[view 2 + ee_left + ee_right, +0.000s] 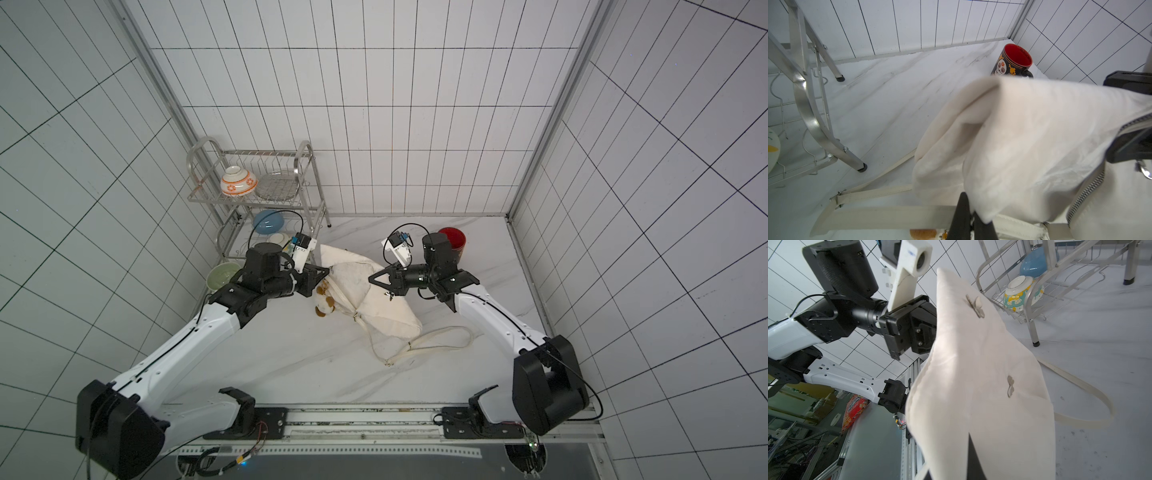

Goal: Remove the decoration from the bag
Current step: Adjust the bag.

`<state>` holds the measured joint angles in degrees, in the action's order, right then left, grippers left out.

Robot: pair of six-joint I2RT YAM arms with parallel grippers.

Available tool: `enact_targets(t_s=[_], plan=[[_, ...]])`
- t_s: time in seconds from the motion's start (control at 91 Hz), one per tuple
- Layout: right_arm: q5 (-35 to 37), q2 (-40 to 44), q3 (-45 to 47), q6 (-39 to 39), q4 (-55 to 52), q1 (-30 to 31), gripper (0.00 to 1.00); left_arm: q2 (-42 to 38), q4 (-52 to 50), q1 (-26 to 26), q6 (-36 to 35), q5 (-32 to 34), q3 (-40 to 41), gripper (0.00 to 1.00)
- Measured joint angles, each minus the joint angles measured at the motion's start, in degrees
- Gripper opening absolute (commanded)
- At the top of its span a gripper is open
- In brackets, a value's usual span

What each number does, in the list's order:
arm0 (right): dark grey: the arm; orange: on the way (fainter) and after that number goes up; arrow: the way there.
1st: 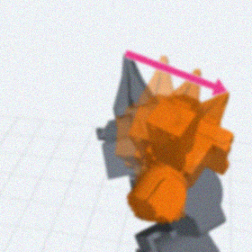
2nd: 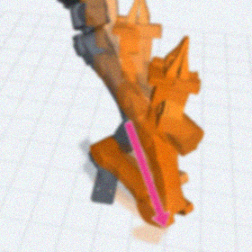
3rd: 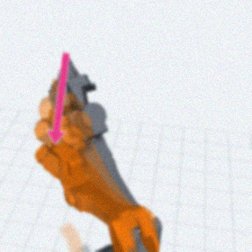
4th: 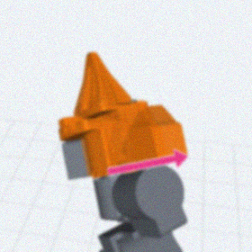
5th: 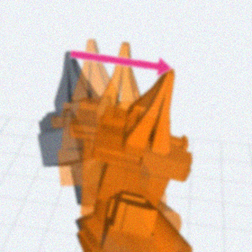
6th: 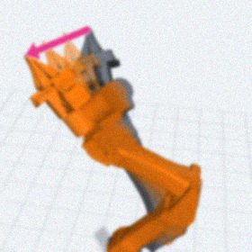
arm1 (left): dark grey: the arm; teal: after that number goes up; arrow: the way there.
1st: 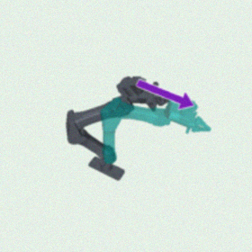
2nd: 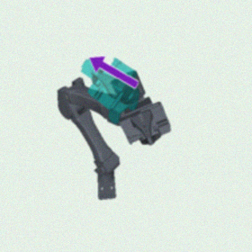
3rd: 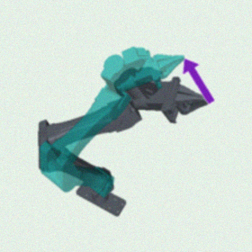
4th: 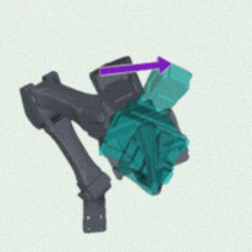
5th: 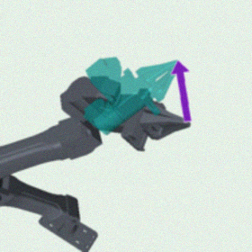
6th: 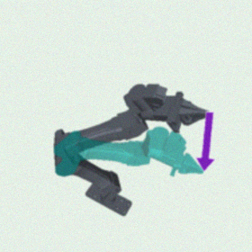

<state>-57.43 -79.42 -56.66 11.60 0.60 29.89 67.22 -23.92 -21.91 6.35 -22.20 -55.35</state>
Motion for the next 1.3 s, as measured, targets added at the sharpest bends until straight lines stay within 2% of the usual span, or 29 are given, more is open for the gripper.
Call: enact_targets(t_s=[0.066,0.198,0.385,0.495,0.649,0.737,1.011,1.297], plan=[[1.3,0.0,-0.1,-1.4,-1.4,-0.8,0.0,-0.3,-4.2,0.0,1.3,-2.0,-2.4,0.0],[3.9,-1.7,-2.4,-4.9,-5.0,-1.3,0.08,-0.9,-11.4,0.1,5.3,-6.1,-6.1,0.0],[7.6,-5.6,-7.0,-8.9,-9.6,-1.3,0.31,-0.8,-15.9,1.8,15.6,-11.5,-8.2,0.0],[10.2,-7.1,-9.3,-10.2,-11.7,-0.9,0.42,-0.9,-14.8,2.2,23.2,-14.2,-8.3,0.0],[15.8,-7.0,-12.1,-10.9,-15.5,-0.3,0.64,-0.9,-12.2,2.3,32.3,-15.5,-8.3,0.0],[20.3,-5.6,-13.3,-10.7,-18.4,-0.2,0.71,-0.8,-11.3,2.8,37.3,-15.5,-8.3,0.0],[34.1,3.6,-14.8,-7.2,-25.0,2.4,0.7,-1.0,-10.4,2.9,51.3,-8.2,-8.3,0.0],[46.9,10.8,-12.5,-2.6,-22.3,16.1,0.65,1.1,-17.1,-2.6,61.5,4.7,-15.1,0.0]])
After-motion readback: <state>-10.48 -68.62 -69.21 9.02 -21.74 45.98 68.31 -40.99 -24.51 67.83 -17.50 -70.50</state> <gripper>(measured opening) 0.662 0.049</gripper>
